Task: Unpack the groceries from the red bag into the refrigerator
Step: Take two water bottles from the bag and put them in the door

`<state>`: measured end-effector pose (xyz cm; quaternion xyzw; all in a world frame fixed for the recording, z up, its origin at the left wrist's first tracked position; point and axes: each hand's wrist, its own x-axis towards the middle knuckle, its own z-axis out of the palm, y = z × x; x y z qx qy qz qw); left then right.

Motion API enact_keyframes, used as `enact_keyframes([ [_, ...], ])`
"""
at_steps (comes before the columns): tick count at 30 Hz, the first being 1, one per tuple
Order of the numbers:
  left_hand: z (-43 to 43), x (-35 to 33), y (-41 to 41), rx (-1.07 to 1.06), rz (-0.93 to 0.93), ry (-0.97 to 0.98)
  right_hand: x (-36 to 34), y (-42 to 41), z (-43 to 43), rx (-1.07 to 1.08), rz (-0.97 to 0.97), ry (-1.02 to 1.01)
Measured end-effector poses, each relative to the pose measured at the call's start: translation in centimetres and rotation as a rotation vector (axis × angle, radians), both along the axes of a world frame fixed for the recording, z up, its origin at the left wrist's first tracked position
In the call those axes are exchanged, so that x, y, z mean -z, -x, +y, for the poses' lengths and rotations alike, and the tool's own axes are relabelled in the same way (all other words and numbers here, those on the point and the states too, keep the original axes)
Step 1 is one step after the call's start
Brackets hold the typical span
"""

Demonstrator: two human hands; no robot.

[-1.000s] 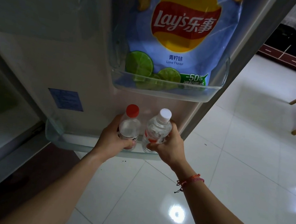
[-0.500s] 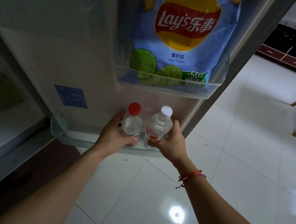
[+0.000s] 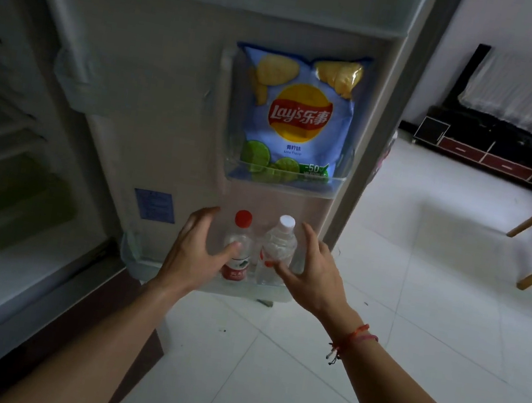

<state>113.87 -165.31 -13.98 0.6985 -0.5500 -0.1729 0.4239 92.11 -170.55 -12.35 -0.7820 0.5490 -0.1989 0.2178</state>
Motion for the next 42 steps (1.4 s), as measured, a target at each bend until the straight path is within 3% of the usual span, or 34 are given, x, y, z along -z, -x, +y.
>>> enact_keyframes([
  [13, 5.9, -4.7, 0.0, -0.078, -0.672, 0.047, -5.5, 2.7, 4.0, -0.035, 0.343, 0.294],
  [29, 4.1, -6.2, 6.0, 0.006, -0.635, 0.108, -7.1, 8.5, 3.2, 0.043, 0.368, 0.342],
  [42, -0.4, -7.5, 13.2, 0.387, -0.642, 0.266, -8.4, 15.9, 8.1, 0.442, 0.393, 0.319],
])
